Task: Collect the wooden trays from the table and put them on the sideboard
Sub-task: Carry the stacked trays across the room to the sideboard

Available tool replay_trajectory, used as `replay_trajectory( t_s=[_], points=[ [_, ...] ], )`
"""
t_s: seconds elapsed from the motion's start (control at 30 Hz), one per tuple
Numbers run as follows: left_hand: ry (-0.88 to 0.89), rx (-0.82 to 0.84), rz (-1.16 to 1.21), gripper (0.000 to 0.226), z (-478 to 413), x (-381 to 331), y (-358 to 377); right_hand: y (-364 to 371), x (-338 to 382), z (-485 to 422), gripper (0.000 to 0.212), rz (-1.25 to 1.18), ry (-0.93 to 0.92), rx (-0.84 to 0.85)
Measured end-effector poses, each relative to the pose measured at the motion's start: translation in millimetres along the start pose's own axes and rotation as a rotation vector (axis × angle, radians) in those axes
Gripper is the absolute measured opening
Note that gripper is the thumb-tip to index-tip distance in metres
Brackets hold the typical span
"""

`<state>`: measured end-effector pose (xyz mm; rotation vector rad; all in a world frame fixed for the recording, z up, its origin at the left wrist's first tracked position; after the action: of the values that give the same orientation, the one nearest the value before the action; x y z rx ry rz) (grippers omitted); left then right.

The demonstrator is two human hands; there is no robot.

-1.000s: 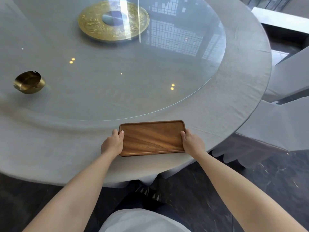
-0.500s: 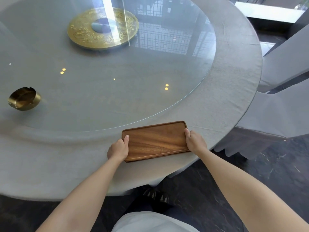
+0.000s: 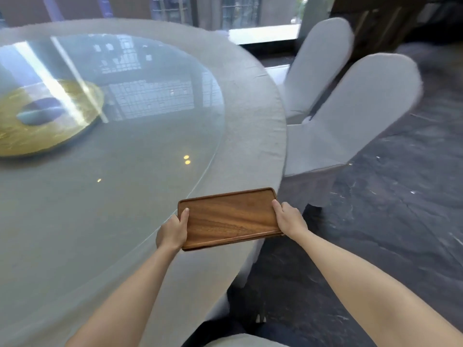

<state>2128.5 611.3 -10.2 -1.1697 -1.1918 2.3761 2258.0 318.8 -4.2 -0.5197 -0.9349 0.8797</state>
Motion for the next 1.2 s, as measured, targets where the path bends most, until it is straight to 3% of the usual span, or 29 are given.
replay_trajectory(
  t_s=[0.27, 0.43, 0.9, 1.2],
  points=[
    [0.362, 0.123, -0.062, 0.054, -24, -199, 64, -143, -98, -14, 0.043, -0.216, 0.187, -0.272],
    [0.51, 0.187, -0.087, 0.055, -16, -326, 126, -238, -167, -37, 0.058, -0.306, 0.275, -0.407],
    [0.713, 0.267, -0.018, 0.054, 22, -685, 306, -543, -337, -136, 0.062, -0.346, 0.348, -0.611],
    [0.772, 0.278, 0.005, 0.062, -33, -897, 413, -703, -392, -268, 0.06, -0.383, 0.346, -0.673]
  ],
)
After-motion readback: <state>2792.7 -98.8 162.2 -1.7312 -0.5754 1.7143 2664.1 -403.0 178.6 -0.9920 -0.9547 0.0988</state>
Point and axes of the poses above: each hand's wrist, its own z-axis away from the middle knuckle, its own y-axis out of the palm, x = y × z, the point moved 9 cm from there along -z, towards the middle knuckle, and after that the axes turned 7 degrees about y, right-handed, at the moved point
